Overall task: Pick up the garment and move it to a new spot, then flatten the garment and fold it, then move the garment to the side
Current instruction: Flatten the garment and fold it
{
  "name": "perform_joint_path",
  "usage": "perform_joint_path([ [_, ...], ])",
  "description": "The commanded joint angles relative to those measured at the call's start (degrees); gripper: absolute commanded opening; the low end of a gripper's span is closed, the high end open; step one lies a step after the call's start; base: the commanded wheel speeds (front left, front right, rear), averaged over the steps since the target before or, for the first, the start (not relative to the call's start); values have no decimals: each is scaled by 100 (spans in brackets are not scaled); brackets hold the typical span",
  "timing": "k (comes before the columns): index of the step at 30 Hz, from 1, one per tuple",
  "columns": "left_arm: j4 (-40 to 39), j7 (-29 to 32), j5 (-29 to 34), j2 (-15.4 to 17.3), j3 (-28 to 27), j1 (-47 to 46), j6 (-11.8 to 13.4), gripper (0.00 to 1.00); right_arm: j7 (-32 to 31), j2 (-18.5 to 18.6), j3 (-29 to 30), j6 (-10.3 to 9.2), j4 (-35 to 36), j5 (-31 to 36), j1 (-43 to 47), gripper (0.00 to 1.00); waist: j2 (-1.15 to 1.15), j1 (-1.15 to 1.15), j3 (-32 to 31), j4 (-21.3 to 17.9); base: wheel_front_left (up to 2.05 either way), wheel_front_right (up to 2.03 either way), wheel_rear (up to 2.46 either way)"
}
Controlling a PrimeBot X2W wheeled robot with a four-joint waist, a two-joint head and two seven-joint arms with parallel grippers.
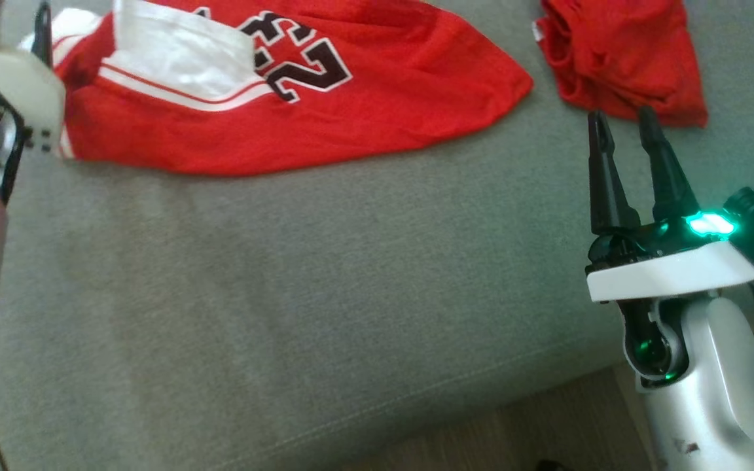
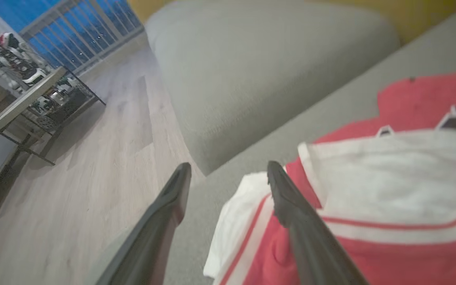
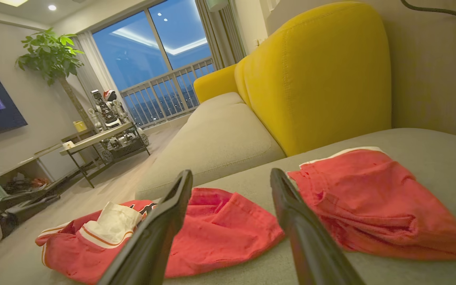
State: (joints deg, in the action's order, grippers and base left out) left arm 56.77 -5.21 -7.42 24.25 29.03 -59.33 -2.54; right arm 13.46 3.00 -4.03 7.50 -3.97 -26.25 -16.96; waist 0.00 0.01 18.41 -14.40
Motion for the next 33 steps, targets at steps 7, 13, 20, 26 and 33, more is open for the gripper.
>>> perform_joint_path([
  [7, -889, -905, -939, -325, -888, 243, 142, 100, 4, -13, 14, -1, 228, 163, 22, 100, 0, -1, -554, 636, 0, 0, 0],
  [13, -2638, -975, -1281, -741, -1213, 1725, 305, 100, -127, -13, 217, -1, 288, 414, 281, 100, 0, -1, -960, 1117, 0, 0, 0],
  [20, -4477, -977, -1283, -1230, -1482, 3721, 712, 100, -123, -13, 294, -1, 321, 456, 610, 100, 0, -1, -1305, 1431, 0, 0, 0],
  [26, -5379, -978, -1164, -1750, -1753, 5077, 664, 100, -49, -13, 186, -1, 205, 609, 925, 100, 0, -1, -1525, 1537, 0, 0, 0],
  [33, -5356, -978, -827, -1969, -1874, 5491, 490, 100, -17, -13, 109, -1, 132, 566, 1003, 100, 0, -1, -1607, 1502, 0, 0, 0],
])
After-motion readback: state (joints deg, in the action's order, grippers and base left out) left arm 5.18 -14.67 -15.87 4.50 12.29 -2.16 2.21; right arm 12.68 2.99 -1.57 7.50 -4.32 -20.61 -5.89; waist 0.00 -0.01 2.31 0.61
